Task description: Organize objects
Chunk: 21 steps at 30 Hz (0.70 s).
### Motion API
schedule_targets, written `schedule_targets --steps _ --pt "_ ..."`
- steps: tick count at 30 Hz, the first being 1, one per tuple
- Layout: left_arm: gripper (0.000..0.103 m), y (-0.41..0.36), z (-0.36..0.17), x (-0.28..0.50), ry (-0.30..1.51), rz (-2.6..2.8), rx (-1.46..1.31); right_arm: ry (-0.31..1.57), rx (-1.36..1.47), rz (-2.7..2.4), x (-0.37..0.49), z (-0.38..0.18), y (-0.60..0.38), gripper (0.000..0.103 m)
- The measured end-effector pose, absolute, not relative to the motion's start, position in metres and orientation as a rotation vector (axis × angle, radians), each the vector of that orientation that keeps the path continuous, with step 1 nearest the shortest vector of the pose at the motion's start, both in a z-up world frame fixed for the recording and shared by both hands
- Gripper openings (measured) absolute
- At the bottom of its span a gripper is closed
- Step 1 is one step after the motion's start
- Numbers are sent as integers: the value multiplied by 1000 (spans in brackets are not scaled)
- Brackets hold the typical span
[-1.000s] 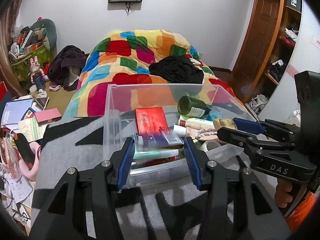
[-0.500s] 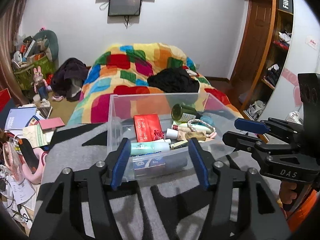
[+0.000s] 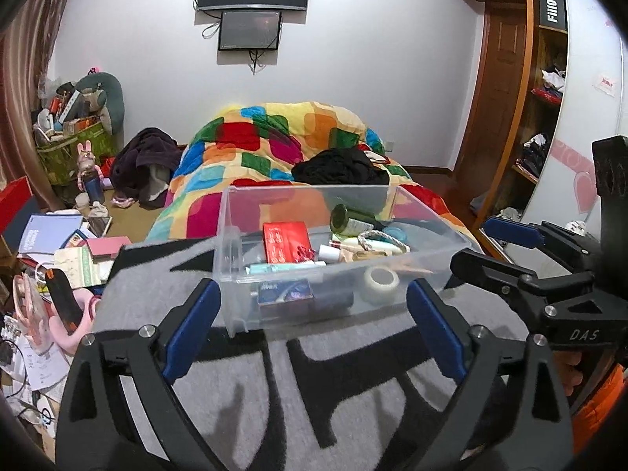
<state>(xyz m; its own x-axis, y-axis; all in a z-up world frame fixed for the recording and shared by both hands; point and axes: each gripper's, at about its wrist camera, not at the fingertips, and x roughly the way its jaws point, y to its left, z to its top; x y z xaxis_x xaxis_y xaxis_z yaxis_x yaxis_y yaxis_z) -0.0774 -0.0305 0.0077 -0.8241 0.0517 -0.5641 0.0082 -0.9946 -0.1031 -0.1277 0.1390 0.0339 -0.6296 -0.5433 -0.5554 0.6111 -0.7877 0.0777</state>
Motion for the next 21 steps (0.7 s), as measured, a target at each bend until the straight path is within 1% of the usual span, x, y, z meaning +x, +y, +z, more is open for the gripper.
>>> schedule_targets --steps 6,21 --pt "97 -30 -1 -74 -189 2969 -949 149 757 -2366 -121 28 147 84" --pt "97 -27 -4 -73 -194 2988 -946 137 783 -2347 -121 18 147 84"
